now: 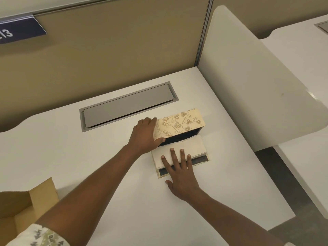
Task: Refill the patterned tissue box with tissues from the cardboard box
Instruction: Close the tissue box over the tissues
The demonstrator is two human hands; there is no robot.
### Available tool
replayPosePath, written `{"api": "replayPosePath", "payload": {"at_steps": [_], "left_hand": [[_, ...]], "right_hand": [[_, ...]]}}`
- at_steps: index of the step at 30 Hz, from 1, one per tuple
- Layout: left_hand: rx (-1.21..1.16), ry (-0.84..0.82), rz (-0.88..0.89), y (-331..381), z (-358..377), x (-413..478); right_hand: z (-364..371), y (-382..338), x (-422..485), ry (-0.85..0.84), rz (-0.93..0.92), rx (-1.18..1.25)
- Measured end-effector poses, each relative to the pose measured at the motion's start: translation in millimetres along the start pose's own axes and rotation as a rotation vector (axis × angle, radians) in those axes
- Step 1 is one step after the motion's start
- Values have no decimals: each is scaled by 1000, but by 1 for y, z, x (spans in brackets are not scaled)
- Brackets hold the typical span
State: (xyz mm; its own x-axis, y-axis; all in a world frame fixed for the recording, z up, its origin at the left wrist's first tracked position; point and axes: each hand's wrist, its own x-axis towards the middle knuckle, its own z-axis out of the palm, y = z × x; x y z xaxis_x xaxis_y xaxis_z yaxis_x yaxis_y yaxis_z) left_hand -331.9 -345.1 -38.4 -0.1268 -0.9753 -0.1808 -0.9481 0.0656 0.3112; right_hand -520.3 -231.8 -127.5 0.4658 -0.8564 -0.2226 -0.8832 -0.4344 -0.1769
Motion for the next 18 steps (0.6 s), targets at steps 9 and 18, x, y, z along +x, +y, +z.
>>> {"api": "replayPosePath", "payload": {"at_steps": [9,18], "left_hand": [[-16,113,70,12,7,-31],[-103,69,47,23,11,-47]], "right_hand": [[-2,0,1,-30,-6,-10],[-4,1,-1,57,-27,-8]]}}
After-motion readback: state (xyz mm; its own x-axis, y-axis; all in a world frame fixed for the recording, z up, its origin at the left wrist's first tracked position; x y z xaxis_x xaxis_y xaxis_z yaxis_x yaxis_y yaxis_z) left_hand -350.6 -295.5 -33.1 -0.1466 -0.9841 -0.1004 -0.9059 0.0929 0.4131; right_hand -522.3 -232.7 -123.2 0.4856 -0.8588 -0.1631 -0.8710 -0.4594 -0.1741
